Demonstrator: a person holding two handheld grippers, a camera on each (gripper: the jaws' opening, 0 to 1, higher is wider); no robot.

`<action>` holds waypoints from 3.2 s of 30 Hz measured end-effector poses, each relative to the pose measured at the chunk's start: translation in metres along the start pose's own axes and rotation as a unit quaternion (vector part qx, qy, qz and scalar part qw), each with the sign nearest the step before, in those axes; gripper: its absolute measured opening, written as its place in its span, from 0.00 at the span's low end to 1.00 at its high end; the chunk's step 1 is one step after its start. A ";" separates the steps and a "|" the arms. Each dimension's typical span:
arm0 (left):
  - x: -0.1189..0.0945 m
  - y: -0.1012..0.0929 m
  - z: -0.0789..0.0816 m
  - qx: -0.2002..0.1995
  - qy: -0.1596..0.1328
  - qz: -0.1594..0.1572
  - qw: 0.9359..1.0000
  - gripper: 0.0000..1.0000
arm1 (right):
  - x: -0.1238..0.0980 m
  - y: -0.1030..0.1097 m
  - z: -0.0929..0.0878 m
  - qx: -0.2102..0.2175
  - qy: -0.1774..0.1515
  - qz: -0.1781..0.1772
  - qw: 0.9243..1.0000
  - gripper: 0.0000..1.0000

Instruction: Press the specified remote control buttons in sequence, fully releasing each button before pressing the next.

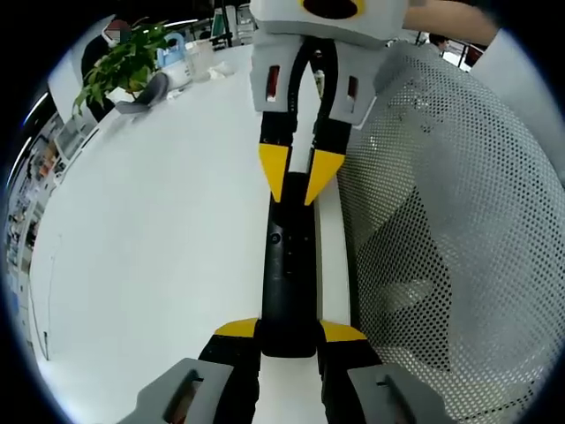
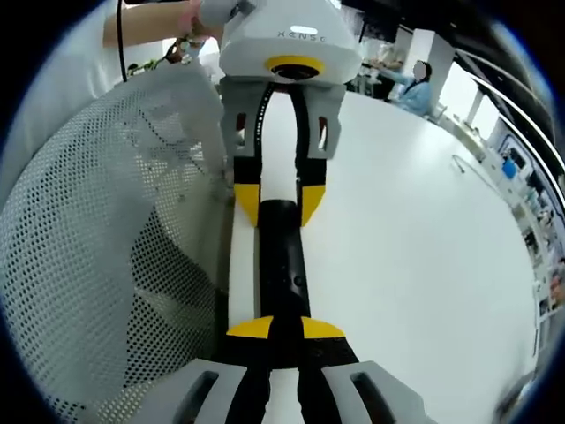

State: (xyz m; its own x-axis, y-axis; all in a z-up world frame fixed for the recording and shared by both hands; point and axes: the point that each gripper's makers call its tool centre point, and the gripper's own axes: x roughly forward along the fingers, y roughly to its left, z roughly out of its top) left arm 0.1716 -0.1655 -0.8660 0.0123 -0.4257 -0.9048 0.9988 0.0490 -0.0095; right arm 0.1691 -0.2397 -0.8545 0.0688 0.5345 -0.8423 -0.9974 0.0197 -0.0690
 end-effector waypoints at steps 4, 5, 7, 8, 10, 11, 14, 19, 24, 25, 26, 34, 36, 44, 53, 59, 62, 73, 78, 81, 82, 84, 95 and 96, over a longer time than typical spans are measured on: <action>0.000 0.000 0.000 -0.002 -0.003 0.000 1.000 0.24 | 0.000 -0.001 0.000 0.016 -0.004 0.001 1.000 0.06; 0.000 0.000 0.000 -0.003 -0.003 0.000 1.000 0.24 | 0.000 -0.001 0.000 0.018 -0.005 0.001 1.000 0.06; 0.000 0.000 0.000 -0.003 -0.004 0.001 1.000 0.24 | 0.000 -0.001 -0.001 0.021 -0.007 0.001 1.000 0.06; 0.000 0.000 0.000 -0.003 -0.004 0.001 1.000 0.24 | 0.000 -0.001 -0.001 0.022 -0.008 0.001 1.000 0.06; 0.000 0.000 0.001 -0.003 -0.004 0.001 1.000 0.24 | -0.001 -0.001 -0.001 0.023 -0.008 0.002 1.000 0.06; 0.000 0.000 0.001 -0.003 -0.004 0.000 1.000 0.24 | -0.001 -0.001 -0.001 0.022 -0.008 0.002 1.000 0.06; 0.001 0.000 0.001 -0.004 -0.004 0.001 1.000 0.24 | 0.000 -0.001 -0.001 0.026 -0.005 0.002 1.000 0.06; 0.001 0.000 0.001 -0.005 -0.005 0.001 1.000 0.24 | 0.000 -0.001 -0.001 0.038 -0.004 0.000 0.999 0.06; 0.001 0.001 0.001 -0.005 -0.004 0.002 1.000 0.24 | -0.001 -0.002 -0.001 0.053 -0.006 -0.001 0.999 0.06; 0.001 0.001 0.001 -0.005 -0.004 0.002 1.000 0.24 | -0.001 -0.002 -0.001 0.056 -0.006 -0.001 0.998 0.07; 0.001 0.001 0.001 -0.005 -0.004 0.002 1.000 0.24 | -0.001 -0.002 0.000 0.059 -0.006 -0.001 0.998 0.07; 0.001 0.002 0.002 -0.007 -0.006 0.003 1.000 0.24 | -0.001 -0.003 0.000 0.043 0.003 0.000 0.999 0.06; 0.001 0.002 0.002 -0.007 -0.006 0.003 1.000 0.24 | -0.001 -0.003 0.000 0.037 0.004 0.001 0.999 0.06; 0.001 0.002 0.002 -0.009 -0.009 0.003 1.000 0.24 | -0.001 -0.005 0.001 0.058 -0.004 -0.001 0.998 0.05; 0.001 0.002 0.002 -0.011 -0.011 0.003 1.000 0.24 | 0.003 -0.002 0.006 0.039 0.002 0.010 0.999 0.03; 0.001 0.002 0.002 -0.012 -0.013 0.003 1.000 0.24 | 0.003 0.000 0.007 0.024 0.005 0.012 1.000 0.05; 0.001 0.002 0.002 -0.012 -0.014 0.004 1.000 0.24 | 0.002 0.000 0.006 0.023 0.007 0.012 1.000 0.06; 0.001 0.001 0.002 -0.013 -0.014 0.004 1.000 0.24 | 0.002 -0.001 0.004 0.002 0.017 0.006 1.000 0.06; 0.001 0.001 0.002 -0.013 -0.014 0.004 1.000 0.24 | 0.002 -0.002 0.005 -0.011 0.023 0.003 1.000 0.08; 0.001 0.001 0.001 -0.012 -0.013 0.004 1.000 0.24 | 0.003 -0.001 0.005 -0.014 0.026 0.012 0.999 0.07; 0.001 0.001 0.001 -0.012 -0.013 0.004 1.000 0.24 | 0.003 -0.001 0.005 -0.017 0.030 0.014 0.999 0.07; 0.000 0.001 0.002 -0.012 -0.013 0.004 1.000 0.24 | 0.003 0.000 0.005 -0.025 0.035 0.016 0.999 0.07; 0.000 0.000 0.002 -0.012 -0.013 0.003 1.000 0.24 | 0.006 0.000 0.004 -0.021 0.085 0.019 0.996 0.06; 0.000 0.000 0.002 -0.013 -0.016 0.004 1.000 0.24 | 0.005 0.001 0.004 -0.021 0.084 0.018 0.996 0.06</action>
State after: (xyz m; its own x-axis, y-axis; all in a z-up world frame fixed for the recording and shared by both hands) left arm 0.1718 -0.1671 -0.8653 0.0213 -0.4534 -0.8911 0.9970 0.0755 -0.0146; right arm 0.1686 -0.2339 -0.8571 0.0399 0.3851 -0.9220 -0.9978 -0.0331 -0.0570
